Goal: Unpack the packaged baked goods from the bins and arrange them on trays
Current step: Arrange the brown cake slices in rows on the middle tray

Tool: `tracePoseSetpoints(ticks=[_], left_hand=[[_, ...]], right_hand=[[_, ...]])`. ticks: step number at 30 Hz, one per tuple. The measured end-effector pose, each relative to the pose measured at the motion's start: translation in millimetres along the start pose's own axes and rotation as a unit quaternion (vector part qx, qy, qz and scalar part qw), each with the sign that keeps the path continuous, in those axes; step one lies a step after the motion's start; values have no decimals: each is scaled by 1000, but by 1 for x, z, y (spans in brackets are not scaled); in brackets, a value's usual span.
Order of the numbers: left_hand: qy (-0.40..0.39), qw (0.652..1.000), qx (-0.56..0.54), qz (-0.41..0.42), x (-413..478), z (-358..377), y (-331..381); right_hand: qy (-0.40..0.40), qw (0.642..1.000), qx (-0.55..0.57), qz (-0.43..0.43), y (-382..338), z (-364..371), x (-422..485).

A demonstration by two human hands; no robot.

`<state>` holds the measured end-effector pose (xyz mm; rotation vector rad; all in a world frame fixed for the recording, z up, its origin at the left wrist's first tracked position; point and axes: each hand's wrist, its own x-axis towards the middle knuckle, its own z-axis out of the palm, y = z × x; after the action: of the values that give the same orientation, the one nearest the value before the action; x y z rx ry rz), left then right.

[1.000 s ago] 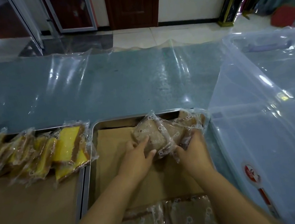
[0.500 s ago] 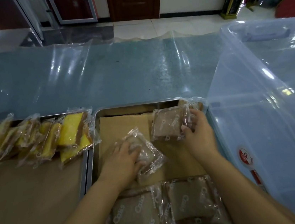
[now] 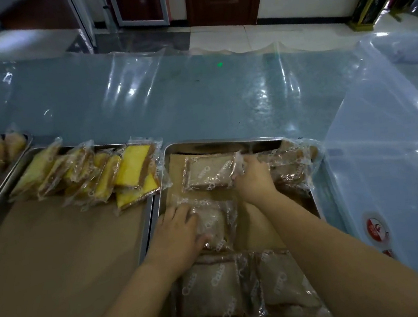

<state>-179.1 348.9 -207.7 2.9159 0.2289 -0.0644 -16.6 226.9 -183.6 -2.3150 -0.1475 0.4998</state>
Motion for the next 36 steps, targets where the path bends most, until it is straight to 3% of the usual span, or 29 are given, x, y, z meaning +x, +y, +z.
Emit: tracePoseSetpoints(ticks=[6, 9, 12, 15, 21, 26, 29, 36], left_hand=[[20, 999, -25, 5, 0, -4, -11], [53, 998, -23, 6, 5, -8, -11], [88, 996, -24, 5, 17, -11, -4], [75, 995, -61, 22, 36, -13, 11], [53, 987, -132, 77, 81, -11, 55], [-29, 987, -139, 78, 110, 6, 84], [-80, 985, -140, 65, 123, 16, 92], [9, 974, -218, 59, 121, 21, 86]], right_hand=[[-98, 994, -2, -48, -5, 16, 7], [-88, 992, -26, -86, 5, 7, 2], [-6, 989, -62, -133, 19, -11, -8], [86, 985, -44, -142, 33, -32, -16], [268, 953, -117, -74, 51, -70, -21], [138, 985, -96, -44, 67, -85, -19], [125, 989, -59, -48, 71, -84, -20], [166, 984, 52, -36, 68, -95, -19]])
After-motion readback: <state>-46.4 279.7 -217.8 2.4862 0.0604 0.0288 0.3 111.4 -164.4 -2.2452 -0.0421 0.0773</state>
